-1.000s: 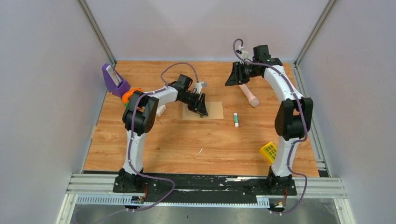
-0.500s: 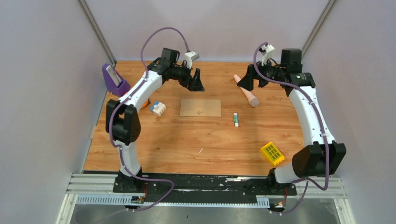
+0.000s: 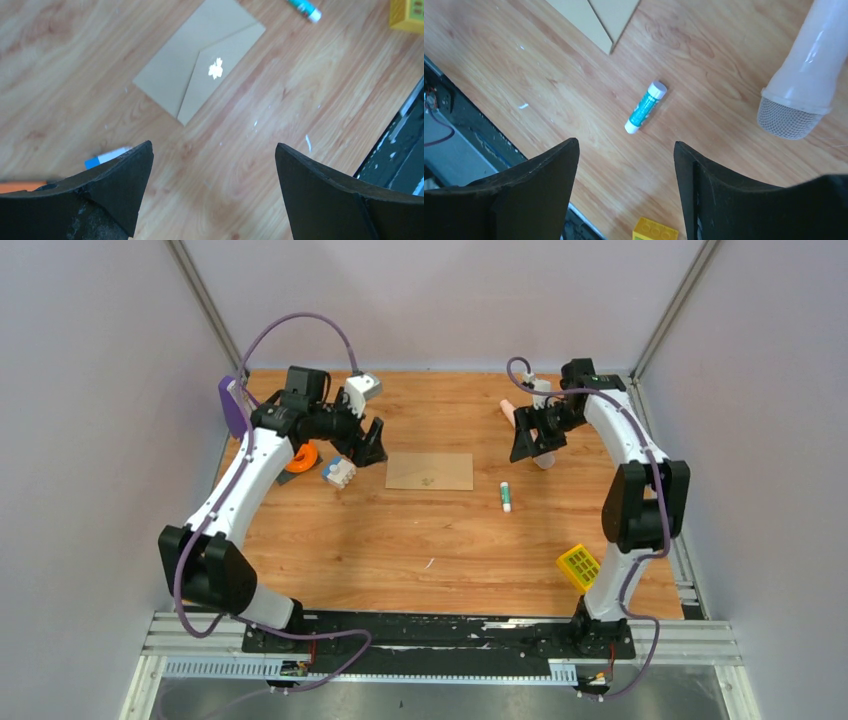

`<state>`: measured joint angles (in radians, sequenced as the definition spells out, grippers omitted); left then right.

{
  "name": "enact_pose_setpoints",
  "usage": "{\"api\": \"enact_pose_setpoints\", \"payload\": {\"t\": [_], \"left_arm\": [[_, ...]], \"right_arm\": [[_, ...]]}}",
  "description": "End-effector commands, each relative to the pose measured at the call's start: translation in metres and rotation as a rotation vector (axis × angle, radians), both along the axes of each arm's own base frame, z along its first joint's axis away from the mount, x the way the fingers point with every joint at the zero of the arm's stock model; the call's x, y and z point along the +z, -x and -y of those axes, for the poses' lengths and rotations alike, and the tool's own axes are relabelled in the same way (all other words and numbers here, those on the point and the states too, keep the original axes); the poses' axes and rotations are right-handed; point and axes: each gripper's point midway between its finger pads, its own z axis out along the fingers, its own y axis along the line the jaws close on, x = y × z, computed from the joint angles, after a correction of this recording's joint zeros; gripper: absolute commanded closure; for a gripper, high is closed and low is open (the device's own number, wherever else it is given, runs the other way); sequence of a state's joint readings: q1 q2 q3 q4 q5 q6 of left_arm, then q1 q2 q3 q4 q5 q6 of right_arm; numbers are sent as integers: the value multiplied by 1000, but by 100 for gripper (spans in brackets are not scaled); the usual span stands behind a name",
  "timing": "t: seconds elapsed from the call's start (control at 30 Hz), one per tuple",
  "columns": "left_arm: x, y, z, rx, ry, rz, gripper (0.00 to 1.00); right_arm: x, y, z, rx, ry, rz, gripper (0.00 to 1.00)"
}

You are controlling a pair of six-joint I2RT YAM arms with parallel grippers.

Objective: Place the letter into the envelope and seal it
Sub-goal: Pick up the solid glue from the center of the board.

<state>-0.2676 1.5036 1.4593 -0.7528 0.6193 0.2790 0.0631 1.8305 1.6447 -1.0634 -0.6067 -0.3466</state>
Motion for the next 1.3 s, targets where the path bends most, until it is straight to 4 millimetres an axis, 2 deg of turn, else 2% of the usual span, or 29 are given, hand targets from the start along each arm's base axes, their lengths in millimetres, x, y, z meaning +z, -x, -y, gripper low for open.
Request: {"api": "enact_pose_setpoints", "payload": {"t": [0.0, 0.2, 0.43, 0.63, 0.93, 1.13, 1.27], "left_arm": [[-2, 18, -21, 14, -75, 96, 0], [-15, 25, -25, 21, -87, 97, 0], [-17, 25, -26, 23, -86, 112, 0], [-18, 26, -26, 26, -81, 109, 0], [-18, 26, -25, 30, -76, 115, 0], [-16, 26, -25, 33, -71, 122, 0], [-16, 25, -25, 35, -69, 123, 0]], "right_arm": [[-10, 18, 6, 88, 59, -155, 30], [-57, 25, -6, 150, 70, -377, 32], [-93, 18, -18, 159, 136, -427, 34], [-111, 12, -21, 160, 197, -440, 40], [-130, 20, -23, 174, 281, -464, 43], [-143, 20, -22, 172, 333, -471, 52], [-151, 23, -19, 180, 377, -474, 62]]}}
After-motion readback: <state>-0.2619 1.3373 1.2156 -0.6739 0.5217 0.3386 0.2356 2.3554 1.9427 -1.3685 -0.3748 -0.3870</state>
